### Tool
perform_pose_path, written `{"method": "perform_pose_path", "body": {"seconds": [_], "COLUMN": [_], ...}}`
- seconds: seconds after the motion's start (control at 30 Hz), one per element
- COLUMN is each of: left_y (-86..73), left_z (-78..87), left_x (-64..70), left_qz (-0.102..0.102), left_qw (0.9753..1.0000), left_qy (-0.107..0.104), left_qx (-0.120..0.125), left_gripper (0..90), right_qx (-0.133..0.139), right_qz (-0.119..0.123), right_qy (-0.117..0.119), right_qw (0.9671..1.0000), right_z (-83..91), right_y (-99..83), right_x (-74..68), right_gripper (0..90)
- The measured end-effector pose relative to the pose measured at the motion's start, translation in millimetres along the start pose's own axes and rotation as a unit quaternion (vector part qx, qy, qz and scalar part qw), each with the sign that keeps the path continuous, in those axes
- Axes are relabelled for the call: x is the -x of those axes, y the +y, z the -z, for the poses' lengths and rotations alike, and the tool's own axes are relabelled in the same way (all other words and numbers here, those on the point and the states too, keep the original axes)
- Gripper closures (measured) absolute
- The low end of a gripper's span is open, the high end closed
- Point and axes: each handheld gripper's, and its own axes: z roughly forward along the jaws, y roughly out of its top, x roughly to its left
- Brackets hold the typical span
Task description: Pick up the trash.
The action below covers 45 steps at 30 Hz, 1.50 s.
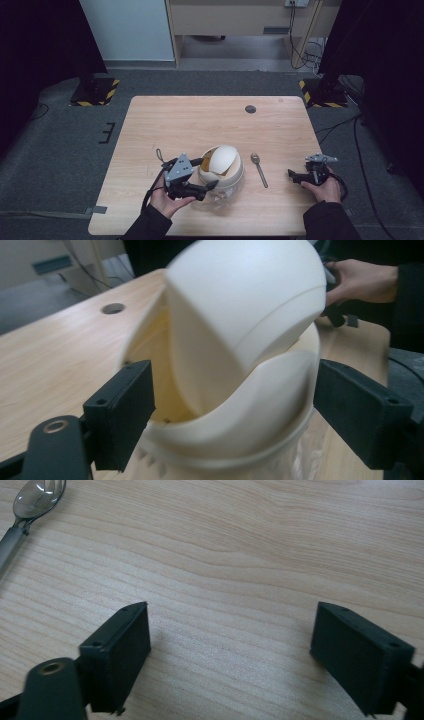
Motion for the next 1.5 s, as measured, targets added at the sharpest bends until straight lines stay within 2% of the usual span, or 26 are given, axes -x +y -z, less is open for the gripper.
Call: {"method": "perform_pose_path", "body": {"seconds": [0.07,0.1,0.13,0.17,0.2,0.23,0.27,0.37,0.47,0.5,0.53,0.57,0.7,0.77,0.87,0.9,0.93,1.03,1.2,1.3,1.5], "left_y": [-4.0,-4.0,-10.3,-14.7,-20.0,-20.0,-33.6,-58.0,-78.9,-78.9,-89.8,-94.7,-109.3,-112.8,-113.3,-113.3,-112.5,-111.4,-110.0,-109.8,-109.3], "left_z": [14.2,14.2,27.7,33.8,39.2,39.2,48.2,58.2,64.6,64.6,65.7,65.1,60.2,58.7,58.7,58.7,58.2,56.9,56.7,57.0,56.5], "left_x": [-4.8,-4.8,-11.3,-15.3,-19.6,-19.6,-29.2,-43.1,-59.2,-59.2,-70.3,-75.7,-92.2,-95.1,-94.5,-94.5,-94.1,-93.5,-93.3,-93.4,-93.3], "left_qz": [0.005,0.005,0.015,0.019,0.026,0.026,0.043,0.069,0.093,0.093,0.109,0.113,0.122,0.127,0.130,0.130,0.131,0.129,0.127,0.129,0.128], "left_qw": [0.9998,0.9998,0.9993,0.9989,0.9983,0.9983,0.9970,0.9935,0.9881,0.9881,0.9839,0.9816,0.9736,0.9711,0.9709,0.9709,0.9715,0.9721,0.9724,0.9726,0.9730], "left_qy": [0.017,0.017,0.034,0.042,0.051,0.051,0.064,0.088,0.113,0.113,0.127,0.136,0.155,0.158,0.159,0.159,0.159,0.156,0.155,0.153,0.151], "left_qx": [0.007,0.007,0.012,0.011,0.009,0.009,0.002,-0.020,-0.048,-0.048,-0.062,-0.072,-0.114,-0.125,-0.122,-0.122,-0.118,-0.118,-0.119,-0.118,-0.119], "left_gripper": [16.2,16.2,16.2,16.2,16.2,16.2,16.2,16.1,16.1,16.1,16.1,16.1,16.2,16.3,17.0,17.1,17.3,17.4,17.6,18.1,18.4], "right_qx": [-0.004,-0.008,-0.006,-0.003,0.002,0.002,0.015,0.030,0.049,0.053,0.057,0.059,0.070,0.068,0.065,0.065,0.063,0.057,0.015,0.005,-0.016], "right_qz": [0.006,0.006,0.005,0.006,0.007,0.007,0.005,0.006,0.008,0.011,0.015,0.016,0.033,0.045,0.050,0.050,0.041,0.034,0.057,0.054,0.072], "right_qy": [0.001,0.002,0.001,0.000,-0.001,-0.001,0.004,0.003,0.008,0.009,0.011,0.015,0.019,0.024,0.042,0.042,0.060,0.075,0.078,0.080,0.080], "right_qw": [1.0000,0.9999,1.0000,1.0000,1.0000,1.0000,0.9999,0.9995,0.9987,0.9985,0.9982,0.9980,0.9969,0.9964,0.9958,0.9958,0.9953,0.9950,0.9952,0.9953,0.9940], "right_z": [1.1,1.7,2.5,4.0,6.0,6.0,10.6,16.0,21.5,23.2,24.3,25.3,24.3,22.0,13.6,13.6,5.2,-3.7,-14.1,-18.1,-26.3], "right_y": [1.3,2.4,3.6,5.1,7.0,7.0,11.3,17.6,27.8,31.5,35.1,38.9,54.2,60.7,66.5,66.5,67.5,65.5,56.9,53.6,49.7], "right_x": [0.5,0.3,-0.6,-1.4,-2.4,-2.4,-6.0,-10.7,-16.0,-18.2,-20.6,-23.7,-38.6,-47.4,-62.3,-62.3,-73.1,-84.2,-96.4,-99.7,-105.2], "right_gripper": [22.2,23.0,24.0,25.4,26.2,26.2,26.5,27.9,29.7,30.8,32.1,33.0,35.8,39.6,43.8,43.8,46.9,51.5,57.3,60.6,65.6]}}
